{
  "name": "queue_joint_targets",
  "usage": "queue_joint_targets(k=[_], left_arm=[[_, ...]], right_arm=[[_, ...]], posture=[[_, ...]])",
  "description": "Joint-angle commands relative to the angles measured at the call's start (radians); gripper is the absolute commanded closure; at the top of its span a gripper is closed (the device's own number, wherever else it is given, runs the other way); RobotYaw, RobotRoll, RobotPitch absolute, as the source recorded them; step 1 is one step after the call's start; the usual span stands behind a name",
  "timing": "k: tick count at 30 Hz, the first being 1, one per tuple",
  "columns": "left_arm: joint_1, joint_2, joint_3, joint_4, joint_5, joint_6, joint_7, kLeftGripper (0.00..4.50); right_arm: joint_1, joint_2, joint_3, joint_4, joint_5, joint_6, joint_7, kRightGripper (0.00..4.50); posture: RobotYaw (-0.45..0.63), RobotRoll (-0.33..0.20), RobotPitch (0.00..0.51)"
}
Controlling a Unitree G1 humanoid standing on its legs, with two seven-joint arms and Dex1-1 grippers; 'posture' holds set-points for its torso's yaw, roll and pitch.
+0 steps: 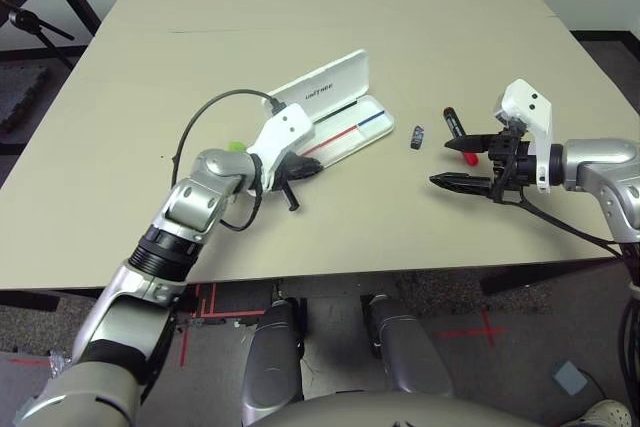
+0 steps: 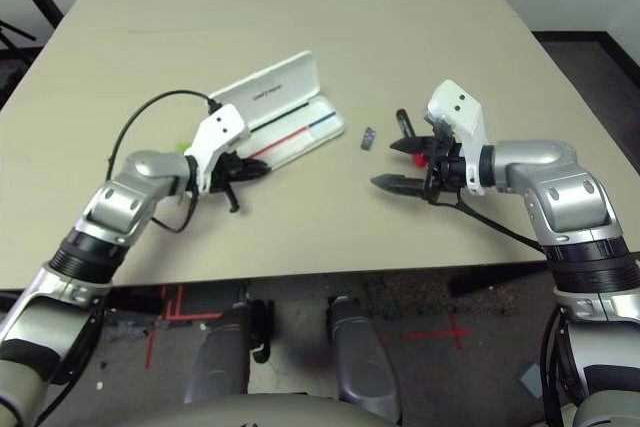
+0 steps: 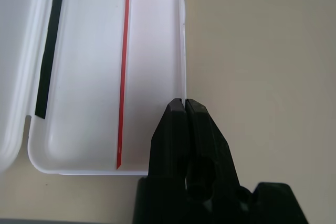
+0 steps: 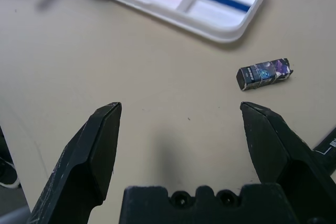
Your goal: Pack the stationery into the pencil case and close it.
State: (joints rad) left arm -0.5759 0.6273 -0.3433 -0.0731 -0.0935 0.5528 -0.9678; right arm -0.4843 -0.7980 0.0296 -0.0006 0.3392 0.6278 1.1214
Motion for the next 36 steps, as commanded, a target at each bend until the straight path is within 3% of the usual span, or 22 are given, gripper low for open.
queue_joint_targets(k=[1,9,36], left_arm=[[0.021,0.055,-0.016,-0.083,-0.019,-0.039,-0.095,4.46],[0.054,0.113,-0.016,-0.116,-0.02,-0.124,-0.203,4.46],[0.123,0.12,-0.039,-0.049,0.027,-0.223,-0.219,4.46]], right_arm=[[0.004,0.001,0.017,-0.006,0.003,-0.003,0.007,0.0],[-0.009,0.009,0.02,0.005,0.009,0.001,0.019,0.0],[-0.049,0.002,0.069,0.049,-0.028,-0.027,0.045,0.0]], posture=[[-0.11,0.0,0.176],[-0.11,0.0,0.177],[-0.1,0.0,0.175]])
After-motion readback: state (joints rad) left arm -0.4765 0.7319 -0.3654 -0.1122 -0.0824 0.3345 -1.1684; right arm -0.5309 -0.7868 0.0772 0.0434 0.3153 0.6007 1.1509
